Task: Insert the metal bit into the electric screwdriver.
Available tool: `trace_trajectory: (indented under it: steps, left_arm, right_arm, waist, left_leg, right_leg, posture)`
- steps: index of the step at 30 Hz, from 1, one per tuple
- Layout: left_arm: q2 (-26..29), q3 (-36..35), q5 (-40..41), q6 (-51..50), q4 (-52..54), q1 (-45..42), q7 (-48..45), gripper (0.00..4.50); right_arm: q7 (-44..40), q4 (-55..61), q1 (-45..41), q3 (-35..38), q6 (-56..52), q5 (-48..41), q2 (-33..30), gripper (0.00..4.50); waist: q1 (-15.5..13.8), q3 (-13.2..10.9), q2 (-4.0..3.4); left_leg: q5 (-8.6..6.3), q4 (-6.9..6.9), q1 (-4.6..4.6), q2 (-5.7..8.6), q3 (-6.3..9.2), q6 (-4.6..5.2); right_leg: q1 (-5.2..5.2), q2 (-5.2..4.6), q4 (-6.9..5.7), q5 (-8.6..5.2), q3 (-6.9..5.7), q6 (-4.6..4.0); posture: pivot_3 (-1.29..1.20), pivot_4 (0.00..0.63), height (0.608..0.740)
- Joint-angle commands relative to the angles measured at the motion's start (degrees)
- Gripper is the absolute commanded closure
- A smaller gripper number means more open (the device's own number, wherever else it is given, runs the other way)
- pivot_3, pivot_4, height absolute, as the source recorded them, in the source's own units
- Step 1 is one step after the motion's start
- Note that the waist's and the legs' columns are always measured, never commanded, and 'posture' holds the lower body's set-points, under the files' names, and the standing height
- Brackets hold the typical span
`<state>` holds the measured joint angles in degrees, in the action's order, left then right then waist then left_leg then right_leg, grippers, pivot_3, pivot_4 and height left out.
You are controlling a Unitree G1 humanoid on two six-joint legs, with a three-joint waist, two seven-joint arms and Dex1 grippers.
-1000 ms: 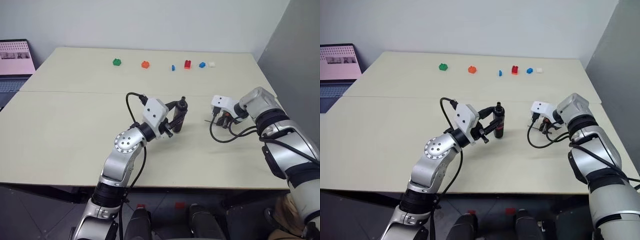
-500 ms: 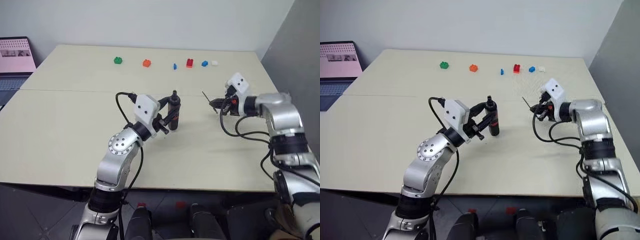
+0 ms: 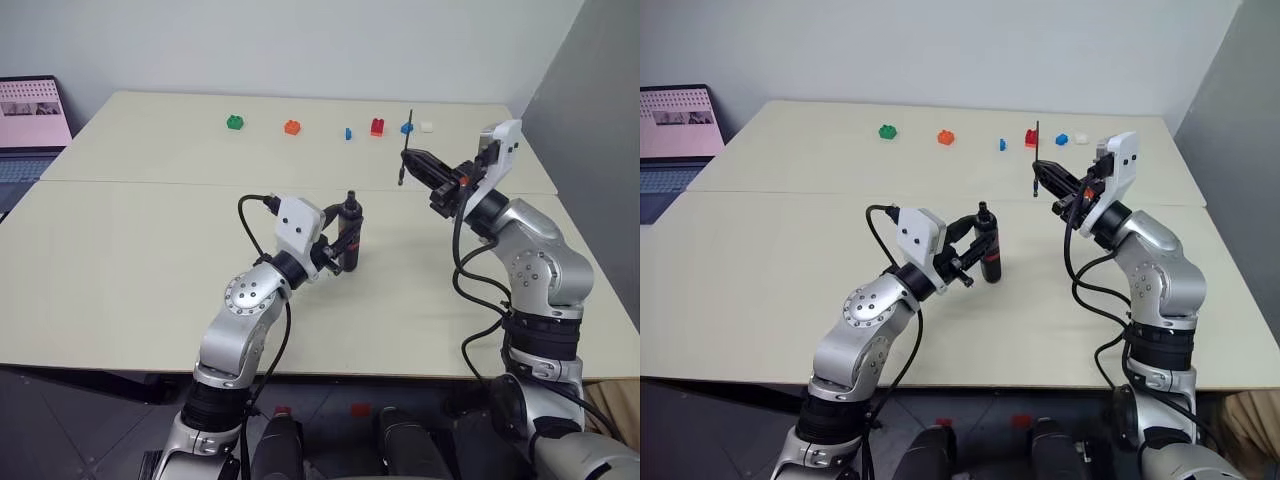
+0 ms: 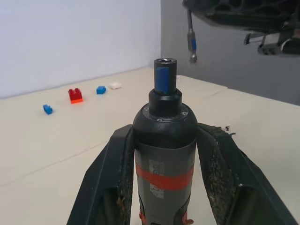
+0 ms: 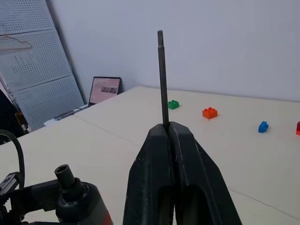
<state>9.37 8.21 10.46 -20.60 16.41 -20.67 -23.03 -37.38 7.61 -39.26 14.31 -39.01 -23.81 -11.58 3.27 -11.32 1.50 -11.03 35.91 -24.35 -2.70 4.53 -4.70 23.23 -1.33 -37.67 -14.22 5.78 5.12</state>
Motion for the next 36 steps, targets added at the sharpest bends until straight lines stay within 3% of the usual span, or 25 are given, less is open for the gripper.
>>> trace_trajectory:
  steps: [1,19,36]
  left_arm:
    - [-1.19,0.35,-1.78,2.78,1.21,-0.22,2.38,2.87]
    - [-4.84,-1.1,-6.51,6.84,-3.57,-2.51,10.52,2.87]
    - [-5.34,-0.53,-8.27,7.79,-4.71,-1.78,12.45,2.87]
  right_arm:
    - [2.72,3.6,-0.32,-0.76,2.92,-1.62,0.35,4.5]
    - [16.73,5.15,-0.11,-14.7,17.96,7.01,10.15,4.5]
    - [19.68,2.24,2.08,-20.23,22.84,10.16,13.75,4.5]
  waist:
    - [-0.01,0.0,0.0]
    - [0.04,0.0,0.0]
    - [0.04,0.0,0.01]
  left_leg:
    - [0.0,-0.01,0.0,0.0,0.0,0.0]
    - [0.0,-0.06,0.0,0.0,0.01,0.0]
    - [0.0,-0.09,0.0,-0.01,0.01,0.0]
  right_leg:
    - [0.0,0.0,0.0,0.0,0.0,0.0]
    - [0.04,0.0,0.02,-0.03,-0.01,-0.03]
    - [0.05,0.01,0.03,-0.07,-0.02,-0.12]
  posture:
    - [0.0,0.15,0.74]
    - [0.0,0.15,0.74]
    - [0.0,0.15,0.74]
